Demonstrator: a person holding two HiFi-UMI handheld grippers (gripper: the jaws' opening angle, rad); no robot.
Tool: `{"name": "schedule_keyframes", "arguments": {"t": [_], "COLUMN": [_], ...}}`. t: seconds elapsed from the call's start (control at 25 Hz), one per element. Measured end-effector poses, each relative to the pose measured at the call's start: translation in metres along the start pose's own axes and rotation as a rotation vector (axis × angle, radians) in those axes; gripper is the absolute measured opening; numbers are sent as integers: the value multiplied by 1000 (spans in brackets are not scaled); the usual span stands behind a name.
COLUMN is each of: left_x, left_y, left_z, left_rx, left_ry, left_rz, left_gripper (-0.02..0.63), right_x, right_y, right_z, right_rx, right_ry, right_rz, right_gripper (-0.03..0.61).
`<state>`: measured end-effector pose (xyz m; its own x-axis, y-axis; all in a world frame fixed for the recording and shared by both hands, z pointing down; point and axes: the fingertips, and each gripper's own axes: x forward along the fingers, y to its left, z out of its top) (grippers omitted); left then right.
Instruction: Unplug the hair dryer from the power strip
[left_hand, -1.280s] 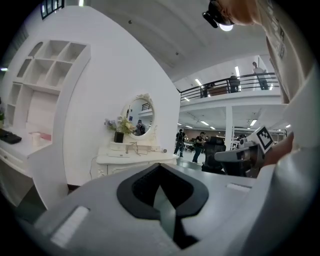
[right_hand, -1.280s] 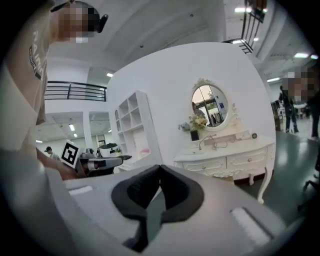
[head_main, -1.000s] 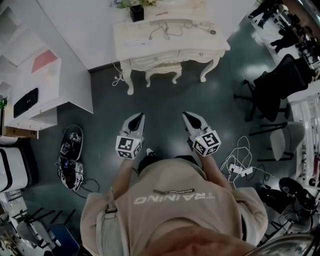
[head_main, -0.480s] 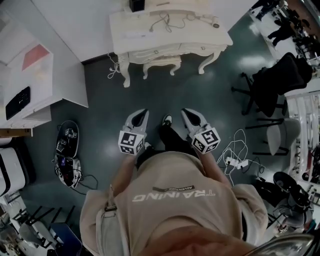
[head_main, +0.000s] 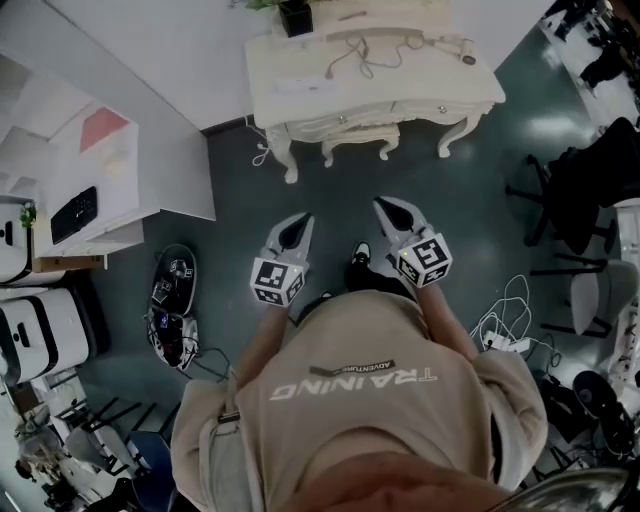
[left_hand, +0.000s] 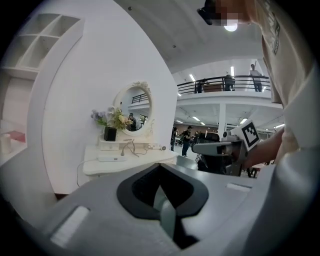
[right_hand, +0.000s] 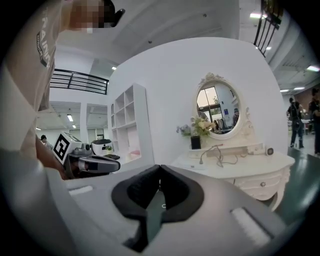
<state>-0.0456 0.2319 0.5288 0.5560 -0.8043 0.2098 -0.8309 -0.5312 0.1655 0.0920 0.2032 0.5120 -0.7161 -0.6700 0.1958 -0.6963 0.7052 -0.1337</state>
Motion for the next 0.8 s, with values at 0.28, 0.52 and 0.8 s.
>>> {"name": "schedule_keyframes", "arguments": {"t": [0.28,0.52,0.8], "left_x": [75,119,173], "left_y": [-3,1,11], "left_z": [53,55,55], "left_rx": [158,165,125], "left_ry": [-38,-14,28], "left_rz": [62,115,84], "left_gripper": [2,2,2], "right_x": [26,55,78], "right_y": [-89,-126,-148], "right_z": [6,-3,-17], "right_rx": [45,18,40], "right_ry": [-5,61,123], "right_rz": [24,63,130], "right_gripper": [5,5,5]}}
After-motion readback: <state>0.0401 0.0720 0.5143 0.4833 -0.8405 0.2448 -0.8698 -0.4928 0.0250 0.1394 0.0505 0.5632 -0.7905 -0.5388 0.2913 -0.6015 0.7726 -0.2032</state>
